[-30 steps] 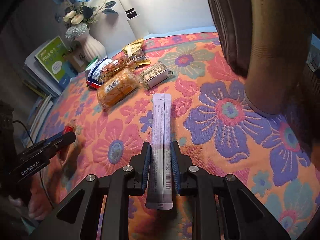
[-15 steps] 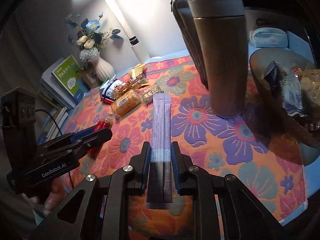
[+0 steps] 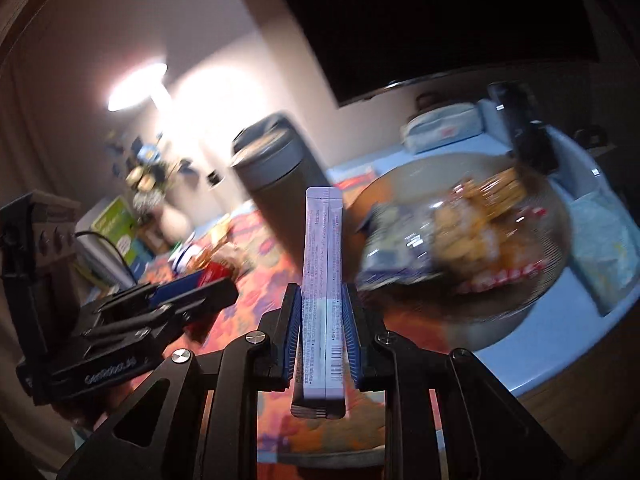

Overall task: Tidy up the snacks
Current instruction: 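Carry the biscuit pack and stick pack over the amber glass plate, then open both tools to release the packs onto the plate, then withdraw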

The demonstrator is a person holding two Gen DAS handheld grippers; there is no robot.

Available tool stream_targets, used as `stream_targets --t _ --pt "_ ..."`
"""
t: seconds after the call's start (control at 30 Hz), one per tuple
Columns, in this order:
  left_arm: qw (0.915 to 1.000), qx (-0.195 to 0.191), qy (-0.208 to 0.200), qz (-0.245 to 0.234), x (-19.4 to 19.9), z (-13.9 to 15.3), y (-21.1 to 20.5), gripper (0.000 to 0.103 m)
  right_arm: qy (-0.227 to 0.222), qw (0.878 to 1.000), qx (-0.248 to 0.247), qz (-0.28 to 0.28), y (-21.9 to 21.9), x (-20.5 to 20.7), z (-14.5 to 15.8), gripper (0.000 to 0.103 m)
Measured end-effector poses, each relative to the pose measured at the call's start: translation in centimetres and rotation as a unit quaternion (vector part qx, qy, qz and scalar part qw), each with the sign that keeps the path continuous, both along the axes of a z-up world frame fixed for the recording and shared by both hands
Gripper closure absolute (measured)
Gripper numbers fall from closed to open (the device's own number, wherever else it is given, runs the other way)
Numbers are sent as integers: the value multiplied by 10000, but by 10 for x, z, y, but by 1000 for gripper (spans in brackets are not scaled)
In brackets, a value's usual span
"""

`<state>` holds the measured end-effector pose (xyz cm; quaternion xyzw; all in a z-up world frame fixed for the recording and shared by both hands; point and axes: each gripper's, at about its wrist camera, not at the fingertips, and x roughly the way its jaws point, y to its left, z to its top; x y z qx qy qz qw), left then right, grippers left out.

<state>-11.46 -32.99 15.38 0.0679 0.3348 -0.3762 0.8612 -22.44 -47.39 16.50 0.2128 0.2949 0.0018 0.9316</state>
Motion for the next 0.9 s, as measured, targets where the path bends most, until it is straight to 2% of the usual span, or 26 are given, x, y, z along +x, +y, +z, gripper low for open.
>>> stream_targets --t 0.13,0.3,0.53,0.6,0.63,0.67,0.9 --pt "9997 28 -150 -193 8 11 -47 70 -147 9987 15 -487 -44 11 5 83" --pt "9996 65 -121 -264 25 10 -89 70 -165 9964 -121 -820 -79 41 10 83" --pt "9998 86 -131 -160 49 4 -134 69 27 9976 6 -688 -107 85 2 82" --pt "9998 129 -160 -24 54 1 -140 51 124 9975 152 -683 -115 90 -2 75" --pt "9998 104 -150 5 54 0 -141 36 159 9972 209 -699 -118 90 -5 72" --pt "9999 42 -150 -18 55 0 -140 34 187 9970 230 -716 -120 88 -6 72" --pt "9997 -173 -138 -111 43 6 -122 34 215 9965 326 -737 -122 74 -10 72"
